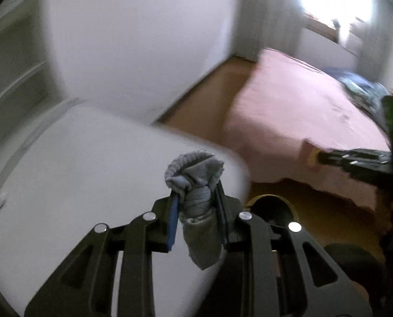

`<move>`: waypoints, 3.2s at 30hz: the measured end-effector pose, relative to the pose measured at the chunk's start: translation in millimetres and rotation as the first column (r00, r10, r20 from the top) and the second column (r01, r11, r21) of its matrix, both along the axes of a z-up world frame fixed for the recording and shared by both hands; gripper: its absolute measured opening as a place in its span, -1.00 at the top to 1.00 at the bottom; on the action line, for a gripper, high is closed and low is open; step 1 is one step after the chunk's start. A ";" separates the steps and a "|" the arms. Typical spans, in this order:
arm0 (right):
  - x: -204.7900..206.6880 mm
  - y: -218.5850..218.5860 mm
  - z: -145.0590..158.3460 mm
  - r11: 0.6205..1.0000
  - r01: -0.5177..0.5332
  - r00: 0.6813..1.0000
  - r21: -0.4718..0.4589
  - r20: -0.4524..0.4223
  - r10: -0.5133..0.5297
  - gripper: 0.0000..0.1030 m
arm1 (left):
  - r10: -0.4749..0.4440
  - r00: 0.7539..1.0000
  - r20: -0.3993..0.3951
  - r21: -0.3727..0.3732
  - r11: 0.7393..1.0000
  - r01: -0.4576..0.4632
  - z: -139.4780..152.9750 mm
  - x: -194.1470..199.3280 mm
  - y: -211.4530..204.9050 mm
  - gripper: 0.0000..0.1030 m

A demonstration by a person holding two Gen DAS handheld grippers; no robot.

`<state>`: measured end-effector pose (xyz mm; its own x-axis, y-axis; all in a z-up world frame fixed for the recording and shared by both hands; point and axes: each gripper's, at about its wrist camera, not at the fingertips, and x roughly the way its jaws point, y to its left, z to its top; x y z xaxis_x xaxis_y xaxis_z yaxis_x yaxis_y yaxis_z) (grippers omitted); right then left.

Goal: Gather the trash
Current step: 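Carry sock and pink box over the bin and open both tools to drop them, then swing both open tools back over the desk toward the remaining items, then grasp the white tube with the right tool while the left tool grasps the white cap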

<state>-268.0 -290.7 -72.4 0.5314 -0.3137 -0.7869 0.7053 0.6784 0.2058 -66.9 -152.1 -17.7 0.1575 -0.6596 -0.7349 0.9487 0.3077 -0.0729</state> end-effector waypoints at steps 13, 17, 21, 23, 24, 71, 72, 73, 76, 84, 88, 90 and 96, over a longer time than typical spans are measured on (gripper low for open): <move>-105.6 -34.8 -76.9 0.963 0.245 0.968 0.114 -0.092 -0.235 0.68 | -0.308 0.949 -0.069 0.073 0.947 0.313 -66.5 -128.8 -107.3 0.51; -108.7 -43.2 -93.4 0.954 0.256 0.965 0.154 -0.106 -0.242 0.68 | -0.319 0.943 -0.092 0.120 0.937 0.329 -91.2 -131.8 -124.4 0.51; -104.5 -49.4 -105.8 0.951 0.255 0.965 0.177 -0.113 -0.238 0.68 | -0.329 0.936 -0.121 0.152 0.926 0.345 -115.0 -134.6 -141.7 0.51; -105.7 -51.6 -112.2 0.949 0.254 0.965 0.188 -0.115 -0.235 0.68 | -0.333 0.931 -0.148 0.168 0.920 0.355 -126.9 -136.0 -149.7 0.51; -104.9 -53.0 -112.7 0.949 0.252 0.965 0.191 -0.116 -0.233 0.68 | -0.333 0.929 -0.163 0.174 0.917 0.359 -133.1 -136.5 -153.6 0.51; 71.4 9.1 30.2 0.984 -0.134 0.990 -0.118 0.034 0.139 -0.42 | 0.058 0.998 0.033 -0.014 0.998 -0.058 40.2 13.4 5.1 -0.87; 86.6 16.5 32.6 0.978 -0.167 0.984 -0.123 0.036 0.173 -0.42 | 0.119 0.992 0.045 -0.012 0.993 -0.118 43.6 32.1 26.6 -0.86; 107.2 26.0 35.6 0.969 -0.211 0.975 -0.128 0.041 0.218 -0.42 | 0.162 0.985 0.052 -0.012 0.987 -0.162 45.5 45.2 42.7 -0.86; 173.4 63.5 40.5 0.927 -0.351 0.932 -0.131 0.051 0.360 -0.42 | 0.329 0.941 0.075 0.004 0.944 -0.330 47.5 93.5 105.8 -0.86; 315.8 184.1 34.6 0.735 -0.667 0.737 -0.121 0.032 0.675 -0.42 | 0.692 0.718 0.080 0.062 0.715 -0.696 32.9 187.6 271.1 -0.86; 369.4 229.4 31.9 0.636 -0.763 0.639 -0.119 0.009 0.769 -0.42 | 0.774 0.631 0.052 0.081 0.627 -0.775 21.6 209.1 322.9 -0.86; 394.4 249.9 26.7 0.583 -0.804 0.588 -0.113 -0.007 0.809 -0.42 | 0.792 0.609 0.042 0.088 0.604 -0.792 17.2 215.0 334.4 -0.86; 458.3 287.7 13.2 0.489 -0.867 0.495 -0.096 -0.050 0.868 -0.42 | 0.805 0.592 0.027 0.101 0.587 -0.803 5.0 233.5 351.6 -0.86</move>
<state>190.3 -3.0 -59.2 0.5811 0.2364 -0.7787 -0.2513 0.9622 0.1045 166.6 199.5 -12.7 0.5747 -0.2008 -0.7933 0.3102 0.9505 -0.0158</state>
